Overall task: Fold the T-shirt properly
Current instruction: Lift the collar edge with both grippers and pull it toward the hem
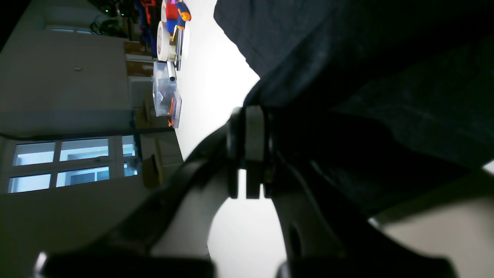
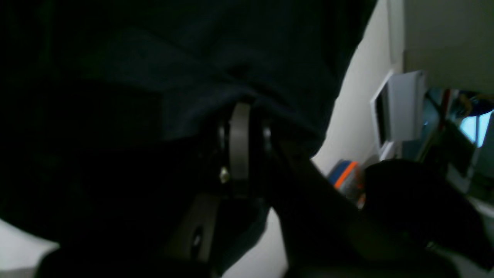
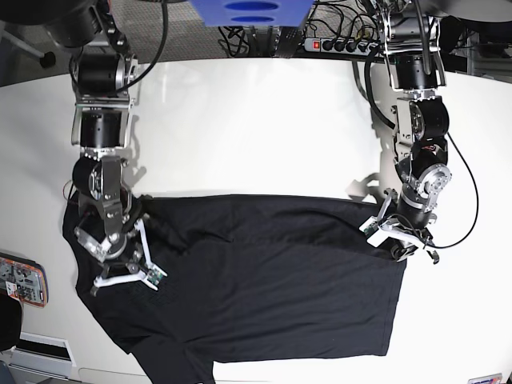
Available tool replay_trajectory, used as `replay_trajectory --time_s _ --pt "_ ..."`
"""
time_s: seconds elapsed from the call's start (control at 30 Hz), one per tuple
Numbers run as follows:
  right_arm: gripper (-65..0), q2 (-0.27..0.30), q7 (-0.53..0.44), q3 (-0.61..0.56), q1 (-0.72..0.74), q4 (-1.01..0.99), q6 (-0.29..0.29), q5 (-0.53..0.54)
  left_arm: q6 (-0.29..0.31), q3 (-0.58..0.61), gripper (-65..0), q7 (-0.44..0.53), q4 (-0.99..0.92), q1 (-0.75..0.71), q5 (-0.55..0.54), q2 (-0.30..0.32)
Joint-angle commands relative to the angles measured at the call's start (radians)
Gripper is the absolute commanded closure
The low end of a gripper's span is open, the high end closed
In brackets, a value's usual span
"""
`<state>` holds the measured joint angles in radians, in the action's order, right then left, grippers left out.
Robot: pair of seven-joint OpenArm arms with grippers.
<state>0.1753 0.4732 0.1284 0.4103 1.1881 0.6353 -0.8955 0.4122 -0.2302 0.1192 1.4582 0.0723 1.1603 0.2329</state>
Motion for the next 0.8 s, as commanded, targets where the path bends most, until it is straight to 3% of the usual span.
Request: replay_trajectory --time_s 0.0,0.13,0.27,0.47,0.7,0.77 --pt "0.0 0.003 -0.014 -0.017 0.039 -0.004 -0.016 0.003 -0.023 -0.004 0.0 0.006 0.02 0.022 -0.001 0.01" --pt "0.0 0.003 -0.014 -0.057 0.045 -0.101 -0.022 0.003 -0.023 -0.005 0.0 0.006 0.02 0.025 -0.001 0.01" --pt "0.0 0.005 -0.049 -0.059 0.049 -0.169 -0.087 0.003 -0.023 -0.064 0.0 0.006 0.02 0.03 -0.001 0.01" --pt "0.0 0.005 -0.086 -0.055 0.089 -0.187 -0.094 0.003 -0.023 -0.128 0.0 0.009 0.019 0.062 -0.009 0.01" --pt "0.0 0.005 -0.084 -0.054 0.089 -0.187 -0.102 0.005 -0.023 -0.105 0.0 0.014 0.009 0.044 -0.006 0.004" --pt "0.0 0.005 -0.084 -0.052 0.089 -0.185 -0.159 0.005 -0.023 -0.08 0.0 0.014 0.002 0.033 -0.006 0.004"
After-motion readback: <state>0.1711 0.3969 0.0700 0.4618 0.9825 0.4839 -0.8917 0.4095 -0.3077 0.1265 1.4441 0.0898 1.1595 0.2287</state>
